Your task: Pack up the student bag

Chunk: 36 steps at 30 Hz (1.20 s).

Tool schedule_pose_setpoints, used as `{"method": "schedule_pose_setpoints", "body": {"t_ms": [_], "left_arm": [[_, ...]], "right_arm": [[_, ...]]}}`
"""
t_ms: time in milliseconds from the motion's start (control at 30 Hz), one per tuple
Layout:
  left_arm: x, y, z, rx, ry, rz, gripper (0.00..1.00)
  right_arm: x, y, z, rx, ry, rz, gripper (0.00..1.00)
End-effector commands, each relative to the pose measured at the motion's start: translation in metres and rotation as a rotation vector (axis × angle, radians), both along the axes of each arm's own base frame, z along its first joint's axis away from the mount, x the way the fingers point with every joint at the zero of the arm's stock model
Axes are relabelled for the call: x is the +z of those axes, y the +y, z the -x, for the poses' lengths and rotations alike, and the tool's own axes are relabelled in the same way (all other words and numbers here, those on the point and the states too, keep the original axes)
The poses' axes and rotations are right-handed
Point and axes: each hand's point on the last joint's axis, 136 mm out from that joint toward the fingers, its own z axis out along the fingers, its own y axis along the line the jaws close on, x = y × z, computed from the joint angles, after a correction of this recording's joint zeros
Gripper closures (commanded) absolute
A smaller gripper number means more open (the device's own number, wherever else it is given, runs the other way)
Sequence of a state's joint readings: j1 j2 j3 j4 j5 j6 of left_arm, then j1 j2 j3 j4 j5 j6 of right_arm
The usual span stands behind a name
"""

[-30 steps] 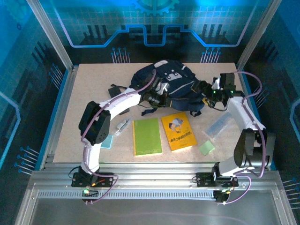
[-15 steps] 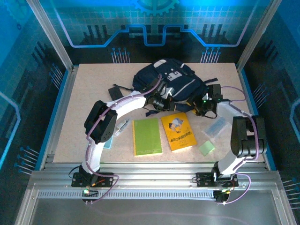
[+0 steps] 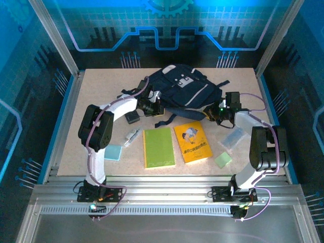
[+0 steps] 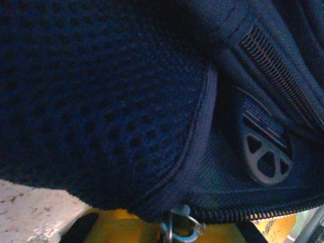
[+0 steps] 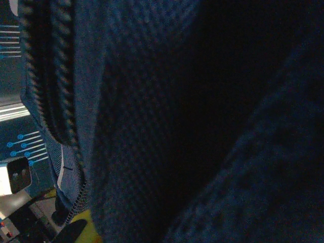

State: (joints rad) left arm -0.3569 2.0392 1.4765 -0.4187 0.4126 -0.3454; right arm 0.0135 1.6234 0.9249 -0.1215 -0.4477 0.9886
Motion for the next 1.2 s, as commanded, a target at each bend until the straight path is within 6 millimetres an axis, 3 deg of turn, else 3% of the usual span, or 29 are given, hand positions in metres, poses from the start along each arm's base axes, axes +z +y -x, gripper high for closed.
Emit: {"method": "schedule_pose_setpoints", "body": {"t_ms": [0,133,200,267,300,367,433,500,633,867,1000,1167], "left_arm": [[0.006,0.063,-0.031,0.146,-0.06,-0.155,1.0],[0.015,0.066,-0.06,0.197,-0.125,-0.145,1.0],[0.019,0.066,-0.076,0.209,-0.153,-0.151,1.0],[0.024,0.066,-0.093,0.223,-0.176,-0.155,0.98],[0.025,0.066,-0.099,0.229,-0.178,-0.152,0.92],[0.03,0.067,-0.108,0.245,-0.186,-0.146,0.6],[0.035,0.07,-0.108,0.261,-0.191,-0.147,0.33],[0.039,0.076,-0.104,0.279,-0.199,-0.162,0.17],[0.052,0.079,-0.075,0.302,-0.18,-0.127,0.07],[0.066,0.067,-0.001,0.305,-0.142,-0.057,0.07],[0.064,0.03,0.038,0.22,-0.106,-0.054,0.08],[0.054,-0.044,0.084,0.103,-0.043,0.04,0.14]], "right_arm": [[0.008,-0.021,-0.01,-0.033,-0.041,0.066,1.0],[0.017,0.012,-0.011,0.056,-0.056,0.008,0.98],[0.024,0.03,-0.009,0.109,-0.065,-0.012,0.76],[0.031,0.043,-0.003,0.152,-0.067,-0.002,0.4],[0.033,0.046,0.0,0.169,-0.07,0.009,0.33],[0.037,0.045,0.009,0.198,-0.071,0.052,0.22],[0.039,0.04,0.018,0.225,-0.073,0.097,0.2],[0.039,0.035,0.027,0.267,-0.072,0.143,0.19],[0.032,0.024,0.05,0.381,-0.049,0.258,0.19],[0.015,0.011,0.091,0.471,-0.015,0.352,0.2],[-0.003,0.006,0.109,0.478,0.034,0.36,0.2],[-0.029,0.004,0.124,0.47,0.061,0.359,0.21]]}}
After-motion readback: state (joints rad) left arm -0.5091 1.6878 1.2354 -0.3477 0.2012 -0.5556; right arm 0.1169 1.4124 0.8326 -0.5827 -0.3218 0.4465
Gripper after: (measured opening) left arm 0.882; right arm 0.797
